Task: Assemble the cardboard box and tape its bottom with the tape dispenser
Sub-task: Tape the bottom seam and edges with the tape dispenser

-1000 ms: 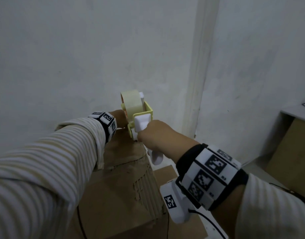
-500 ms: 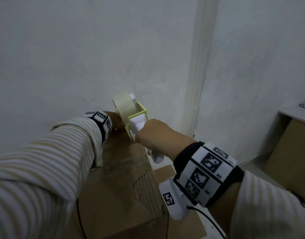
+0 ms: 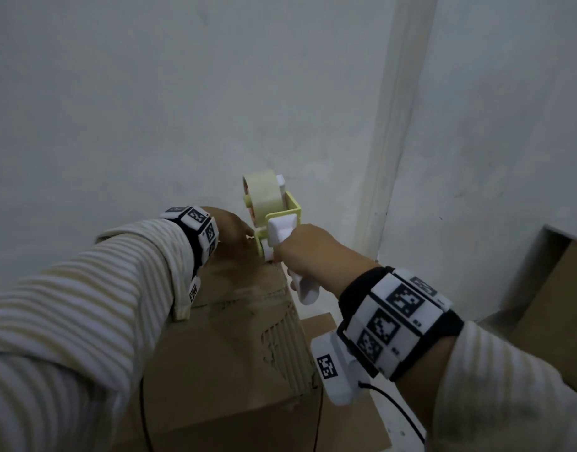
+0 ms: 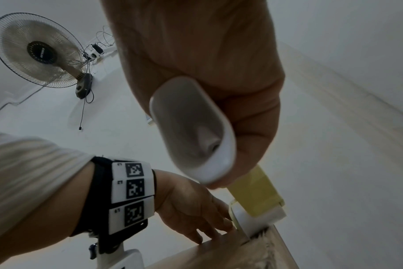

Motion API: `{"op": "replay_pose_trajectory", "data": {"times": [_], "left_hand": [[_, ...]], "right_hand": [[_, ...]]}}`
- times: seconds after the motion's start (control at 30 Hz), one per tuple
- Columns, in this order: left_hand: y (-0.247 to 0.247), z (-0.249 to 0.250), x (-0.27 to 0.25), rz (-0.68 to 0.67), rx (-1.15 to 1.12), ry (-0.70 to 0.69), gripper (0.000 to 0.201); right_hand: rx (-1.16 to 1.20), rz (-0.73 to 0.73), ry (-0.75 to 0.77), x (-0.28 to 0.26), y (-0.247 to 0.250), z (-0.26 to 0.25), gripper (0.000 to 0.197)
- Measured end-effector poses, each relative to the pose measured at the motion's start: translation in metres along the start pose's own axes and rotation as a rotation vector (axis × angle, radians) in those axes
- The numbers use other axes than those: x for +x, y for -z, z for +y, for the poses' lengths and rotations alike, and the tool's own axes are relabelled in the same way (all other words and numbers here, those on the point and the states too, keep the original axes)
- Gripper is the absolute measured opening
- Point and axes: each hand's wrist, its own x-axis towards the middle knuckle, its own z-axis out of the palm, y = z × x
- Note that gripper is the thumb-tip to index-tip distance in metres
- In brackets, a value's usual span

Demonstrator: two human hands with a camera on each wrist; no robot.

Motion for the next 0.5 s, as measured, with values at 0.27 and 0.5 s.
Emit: {"op": "replay_pose_trajectory", "data": {"times": [0.27, 0.5], "left_hand": [[-0.012, 0.003, -0.015, 0.103, 0.026, 0.03, 0.045], [0.014, 0.023, -0.03, 0.114, 0.032, 0.035, 0.048]], "right_hand": [[-0.03, -0.021, -0.058, 0.002, -0.007, 0.009, 0.025], [-0.092, -0.016, -0.073, 0.0, -0.003, 0.011, 0.017]]}}
